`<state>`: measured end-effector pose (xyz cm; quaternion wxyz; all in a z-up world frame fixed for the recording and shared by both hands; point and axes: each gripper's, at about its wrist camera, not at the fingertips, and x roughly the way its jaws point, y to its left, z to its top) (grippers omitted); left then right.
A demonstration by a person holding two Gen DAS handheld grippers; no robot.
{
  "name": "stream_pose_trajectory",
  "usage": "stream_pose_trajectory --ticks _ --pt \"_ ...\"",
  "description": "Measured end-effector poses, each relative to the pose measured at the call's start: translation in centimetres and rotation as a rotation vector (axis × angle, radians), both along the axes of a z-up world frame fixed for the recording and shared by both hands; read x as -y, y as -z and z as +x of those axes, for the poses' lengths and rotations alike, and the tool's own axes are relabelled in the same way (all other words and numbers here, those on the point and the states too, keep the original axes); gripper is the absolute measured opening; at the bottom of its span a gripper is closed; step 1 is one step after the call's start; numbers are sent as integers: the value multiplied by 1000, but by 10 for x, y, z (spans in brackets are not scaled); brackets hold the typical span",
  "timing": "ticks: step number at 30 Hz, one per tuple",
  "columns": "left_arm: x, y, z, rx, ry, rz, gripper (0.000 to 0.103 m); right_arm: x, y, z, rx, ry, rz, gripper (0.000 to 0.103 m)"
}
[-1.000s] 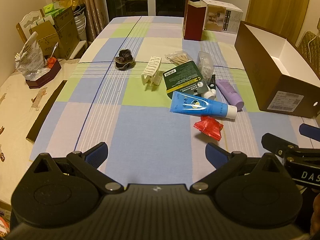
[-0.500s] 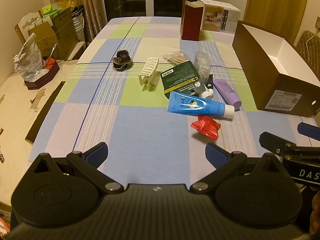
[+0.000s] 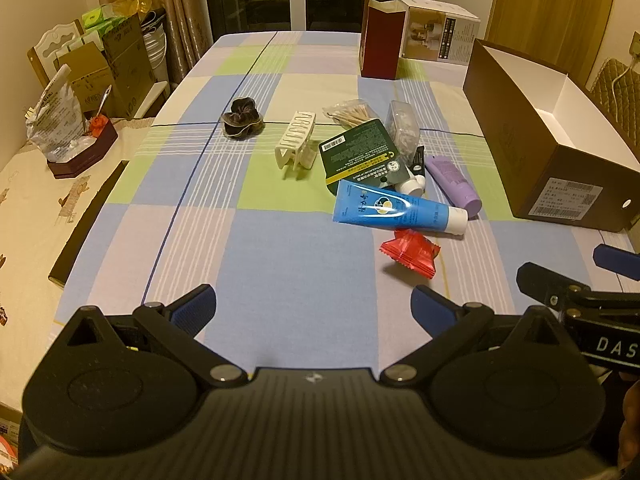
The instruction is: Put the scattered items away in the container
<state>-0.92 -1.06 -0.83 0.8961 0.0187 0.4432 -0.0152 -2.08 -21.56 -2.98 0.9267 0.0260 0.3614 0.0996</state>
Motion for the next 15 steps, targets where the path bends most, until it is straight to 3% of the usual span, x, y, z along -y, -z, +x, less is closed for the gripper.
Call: stream_pose_trajectory --ticks 15 --pt "0 3 0 -4 4 -5 102 2 2 0 -3 6 -2 103"
